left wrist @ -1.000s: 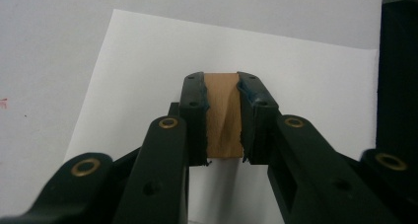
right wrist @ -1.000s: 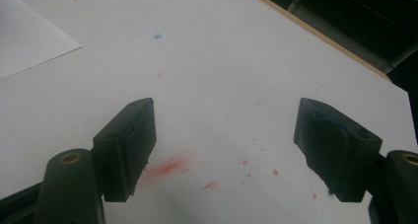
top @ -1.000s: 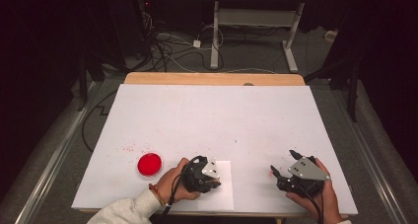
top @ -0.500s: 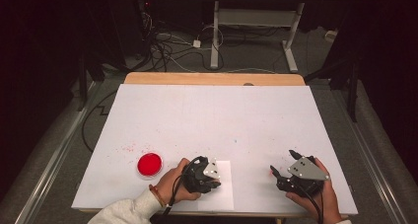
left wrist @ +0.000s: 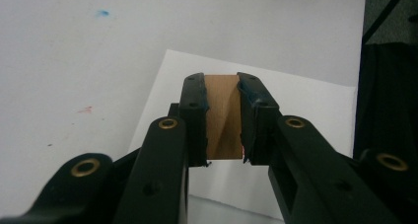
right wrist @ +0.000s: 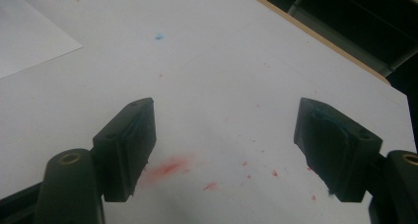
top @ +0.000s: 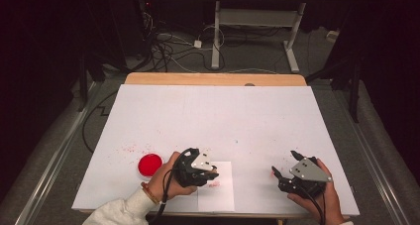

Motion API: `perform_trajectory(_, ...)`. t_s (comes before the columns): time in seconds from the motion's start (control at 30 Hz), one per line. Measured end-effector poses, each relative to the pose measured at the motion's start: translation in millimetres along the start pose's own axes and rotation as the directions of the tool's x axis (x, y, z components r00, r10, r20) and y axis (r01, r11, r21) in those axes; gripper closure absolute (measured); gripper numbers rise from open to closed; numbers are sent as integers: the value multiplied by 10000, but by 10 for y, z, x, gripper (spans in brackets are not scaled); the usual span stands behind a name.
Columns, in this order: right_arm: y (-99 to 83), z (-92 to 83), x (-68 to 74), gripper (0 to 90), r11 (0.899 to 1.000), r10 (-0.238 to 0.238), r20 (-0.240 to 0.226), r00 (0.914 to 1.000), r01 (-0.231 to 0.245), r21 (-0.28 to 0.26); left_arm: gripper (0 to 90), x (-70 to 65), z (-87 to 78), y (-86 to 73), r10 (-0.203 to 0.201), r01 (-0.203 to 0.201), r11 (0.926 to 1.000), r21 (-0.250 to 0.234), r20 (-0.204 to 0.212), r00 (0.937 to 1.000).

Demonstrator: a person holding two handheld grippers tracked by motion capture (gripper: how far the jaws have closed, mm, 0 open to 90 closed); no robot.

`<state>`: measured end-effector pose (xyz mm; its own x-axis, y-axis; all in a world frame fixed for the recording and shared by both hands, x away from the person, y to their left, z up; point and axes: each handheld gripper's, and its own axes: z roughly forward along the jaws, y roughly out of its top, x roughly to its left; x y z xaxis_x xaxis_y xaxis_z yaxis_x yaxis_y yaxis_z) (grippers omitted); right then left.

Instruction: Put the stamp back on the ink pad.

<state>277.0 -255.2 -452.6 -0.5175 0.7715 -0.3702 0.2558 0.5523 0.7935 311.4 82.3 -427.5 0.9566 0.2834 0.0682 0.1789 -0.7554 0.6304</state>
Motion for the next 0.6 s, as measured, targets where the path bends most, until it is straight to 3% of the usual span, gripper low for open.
perform_trajectory(0.3,1,-9,0,245,10000,18,43,10000,-17,-20,734,142,-292,-173,-445,430,9989,-205,-818,9957)
perform_trajectory(0.47,3,-7,-2,245,10000,-5,35,10000,5,-19,735,245,-433,-345,-933,909,9955,-254,-1238,9879)
perform_trajectory(0.6,4,-6,4,245,10000,-11,21,10000,11,-13,735,317,-527,-513,-1415,1386,9899,-294,-1550,9777)
